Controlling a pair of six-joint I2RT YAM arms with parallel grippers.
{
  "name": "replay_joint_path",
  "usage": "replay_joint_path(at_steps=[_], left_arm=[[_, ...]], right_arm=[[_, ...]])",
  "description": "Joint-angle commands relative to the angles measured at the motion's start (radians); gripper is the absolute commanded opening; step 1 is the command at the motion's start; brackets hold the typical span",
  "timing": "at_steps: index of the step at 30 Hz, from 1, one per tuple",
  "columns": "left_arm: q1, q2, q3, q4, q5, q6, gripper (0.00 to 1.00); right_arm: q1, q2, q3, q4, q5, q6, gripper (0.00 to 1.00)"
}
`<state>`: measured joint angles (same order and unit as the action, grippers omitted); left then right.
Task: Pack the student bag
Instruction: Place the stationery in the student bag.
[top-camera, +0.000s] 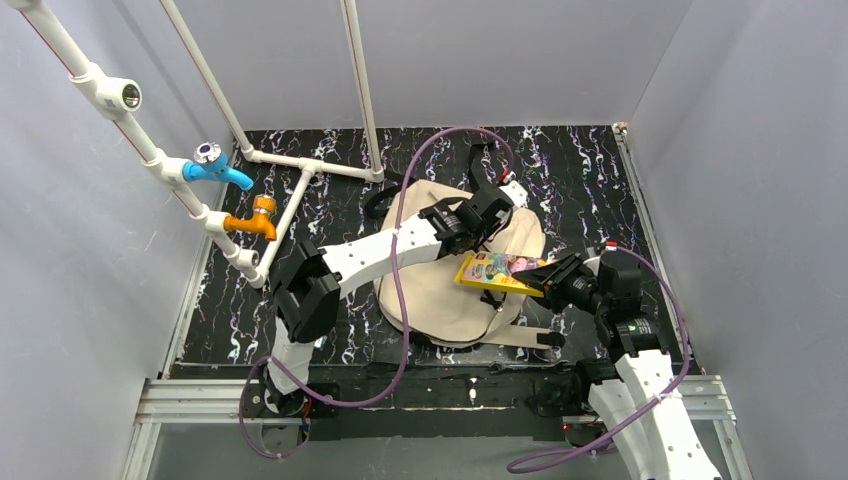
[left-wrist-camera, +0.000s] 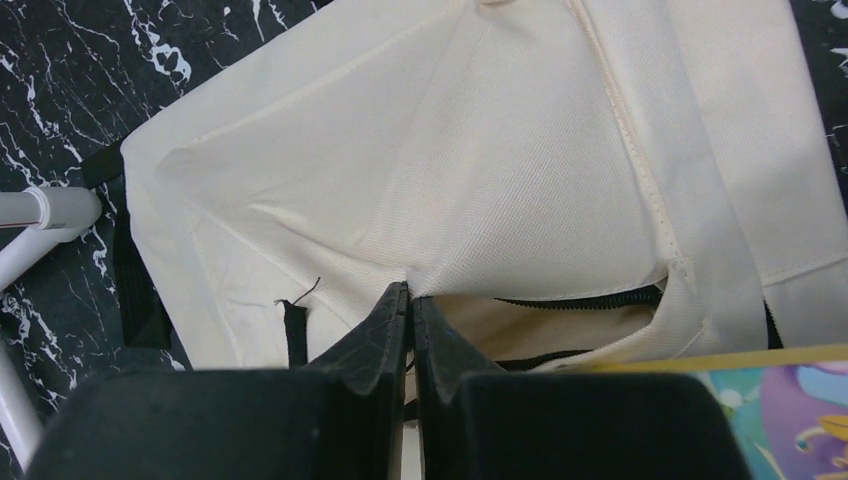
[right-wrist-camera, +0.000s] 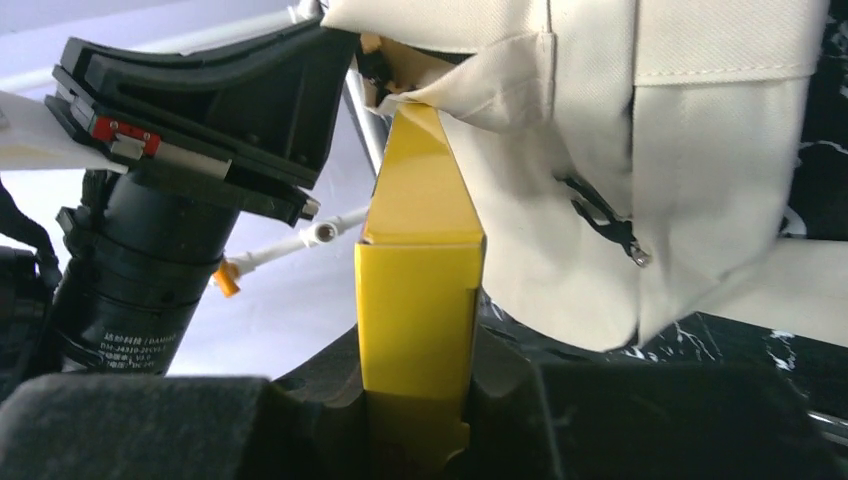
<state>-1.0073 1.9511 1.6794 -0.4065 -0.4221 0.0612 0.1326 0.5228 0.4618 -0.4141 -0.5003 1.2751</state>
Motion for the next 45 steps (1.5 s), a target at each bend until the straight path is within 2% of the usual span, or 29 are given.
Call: replay_joint_path(at_steps=[1, 4, 8, 17, 21, 27, 31, 35, 37, 45], left_arm=[[-0.005, -0.037, 0.14, -0.059, 0.04, -0.076, 0.0], [-0.005, -0.01, 0.206, -0.124, 0.084, -0.106, 0.0], [-0.005, -0.002, 0.235, -0.164, 0.129, -0.131, 0.0], [-0.005, 0.008, 0.255, -0.232, 0.216, -0.172, 0.0], [-0.005, 0.013, 0.268, -0.248, 0.26, -0.2, 0.0], [-0.006, 0.005, 0.251, -0.229, 0.333, -0.214, 0.0], [-0.006, 0.001, 0.238, -0.212, 0.364, -0.181, 0.0], [-0.005, 0.003, 0.231, -0.21, 0.355, -0.148, 0.0], [-0.005, 0.001, 0.225, -0.208, 0.357, -0.132, 0.0], [-0.004, -0.01, 0.197, -0.207, 0.32, -0.068, 0.0]], right_arm=[[-0.001, -0.01, 0.012, 0.145, 0.026, 0.085, 0.01], [-0.001, -0.002, -0.032, 0.266, 0.041, 0.166, 0.01], [-0.001, 0.03, -0.051, 0.348, 0.101, 0.167, 0.01], [-0.001, 0.06, -0.042, 0.344, 0.283, -0.042, 0.01], [0.001, 0.094, -0.072, 0.42, 0.31, -0.081, 0.01], [0.05, 0.195, -0.116, 0.643, 0.302, -0.052, 0.01], [0.125, 0.302, -0.117, 0.834, 0.237, -0.047, 0.03], [0.201, 0.385, -0.106, 0.936, 0.191, -0.042, 0.05], [0.224, 0.427, -0.104, 0.948, 0.157, -0.046, 0.07], [0.229, 0.717, -0.009, 0.858, -0.171, -0.21, 0.06]])
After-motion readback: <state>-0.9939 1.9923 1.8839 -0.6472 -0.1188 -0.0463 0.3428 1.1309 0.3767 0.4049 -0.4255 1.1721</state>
